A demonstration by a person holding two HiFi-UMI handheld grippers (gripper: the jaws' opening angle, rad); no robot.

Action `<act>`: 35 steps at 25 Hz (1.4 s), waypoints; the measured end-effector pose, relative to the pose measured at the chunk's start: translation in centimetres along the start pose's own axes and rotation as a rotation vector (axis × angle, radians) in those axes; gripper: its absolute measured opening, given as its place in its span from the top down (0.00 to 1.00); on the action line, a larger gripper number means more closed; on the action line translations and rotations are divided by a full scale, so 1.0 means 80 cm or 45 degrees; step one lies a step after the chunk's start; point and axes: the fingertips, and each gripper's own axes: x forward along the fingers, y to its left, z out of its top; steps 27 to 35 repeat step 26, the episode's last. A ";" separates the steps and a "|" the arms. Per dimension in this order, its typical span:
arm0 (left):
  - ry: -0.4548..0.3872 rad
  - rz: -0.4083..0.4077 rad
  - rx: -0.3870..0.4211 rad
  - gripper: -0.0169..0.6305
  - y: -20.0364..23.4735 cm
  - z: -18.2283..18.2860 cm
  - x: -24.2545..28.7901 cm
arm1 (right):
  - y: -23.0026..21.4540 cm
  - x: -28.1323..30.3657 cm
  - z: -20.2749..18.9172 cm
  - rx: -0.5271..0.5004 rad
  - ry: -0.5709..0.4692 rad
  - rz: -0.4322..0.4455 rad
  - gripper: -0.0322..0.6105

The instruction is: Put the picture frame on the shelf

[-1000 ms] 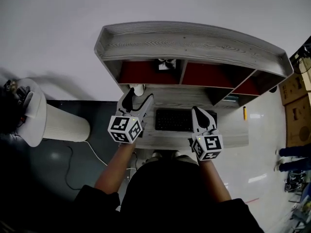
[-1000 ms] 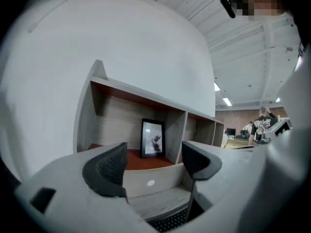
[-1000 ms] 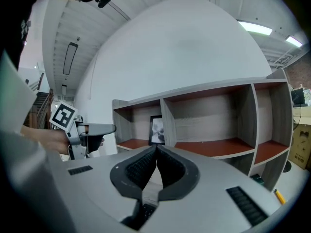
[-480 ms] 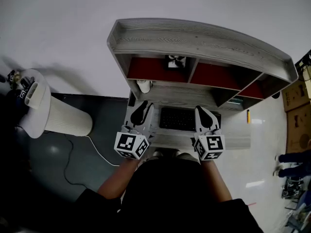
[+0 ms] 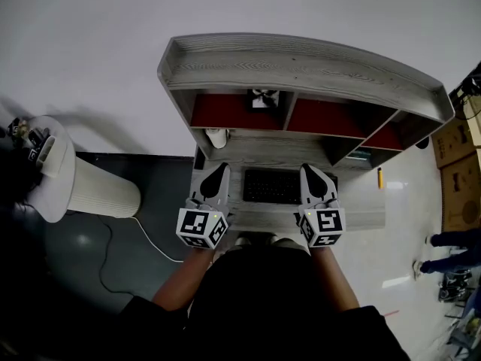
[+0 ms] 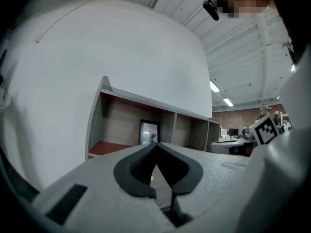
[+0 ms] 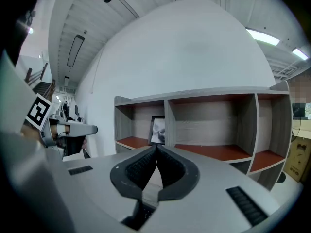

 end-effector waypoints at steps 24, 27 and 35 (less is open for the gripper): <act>-0.052 -0.022 -0.015 0.95 0.004 0.010 0.002 | 0.002 0.000 -0.009 0.002 0.018 -0.007 0.93; -0.059 -0.029 -0.017 0.95 0.005 0.011 0.004 | 0.001 0.002 -0.010 0.000 0.024 -0.011 0.93; -0.059 -0.029 -0.017 0.95 0.005 0.011 0.004 | 0.001 0.002 -0.010 0.000 0.024 -0.011 0.93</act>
